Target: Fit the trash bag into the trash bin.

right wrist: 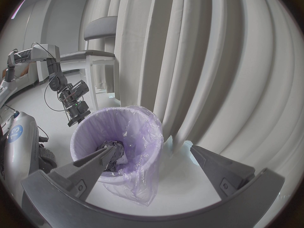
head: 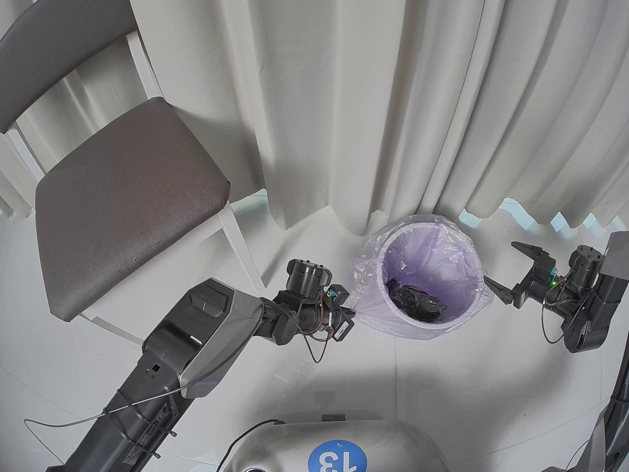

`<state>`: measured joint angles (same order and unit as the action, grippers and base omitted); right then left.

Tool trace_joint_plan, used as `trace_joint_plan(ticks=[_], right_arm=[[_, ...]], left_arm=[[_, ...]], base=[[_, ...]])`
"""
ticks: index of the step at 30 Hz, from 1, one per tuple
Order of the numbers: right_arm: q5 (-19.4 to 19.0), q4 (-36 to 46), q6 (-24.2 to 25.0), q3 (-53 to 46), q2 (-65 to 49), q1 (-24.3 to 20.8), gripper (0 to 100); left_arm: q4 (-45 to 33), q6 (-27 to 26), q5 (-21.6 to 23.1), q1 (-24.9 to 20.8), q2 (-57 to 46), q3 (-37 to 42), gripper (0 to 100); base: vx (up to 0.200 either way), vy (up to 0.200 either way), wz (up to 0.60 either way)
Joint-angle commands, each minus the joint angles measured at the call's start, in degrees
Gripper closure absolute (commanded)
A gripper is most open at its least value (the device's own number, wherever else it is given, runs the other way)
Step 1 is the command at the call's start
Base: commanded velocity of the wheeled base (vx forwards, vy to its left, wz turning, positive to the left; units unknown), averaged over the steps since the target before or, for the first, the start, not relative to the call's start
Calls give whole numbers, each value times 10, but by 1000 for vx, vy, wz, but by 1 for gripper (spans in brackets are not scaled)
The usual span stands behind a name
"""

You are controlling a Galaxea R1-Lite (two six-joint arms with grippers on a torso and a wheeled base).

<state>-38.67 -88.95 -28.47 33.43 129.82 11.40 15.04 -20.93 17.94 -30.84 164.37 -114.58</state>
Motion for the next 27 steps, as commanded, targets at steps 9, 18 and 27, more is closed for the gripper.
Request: trace_joint_plan(ticks=[9, 18, 27], right_arm=[[-2, 70, -69, 45, 49, 19, 0], [-3, 251, -164, 127, 50, 19, 0], [-2, 350, -177, 190, 66, 0, 100]], left_arm=[[16, 6, -4, 1, 11, 0, 0], [56, 8, -23, 3, 24, 0, 0], [97, 2, -38, 9, 32, 2, 0]], base=[[0, 0, 0], [0, 0, 0], [0, 0, 0]])
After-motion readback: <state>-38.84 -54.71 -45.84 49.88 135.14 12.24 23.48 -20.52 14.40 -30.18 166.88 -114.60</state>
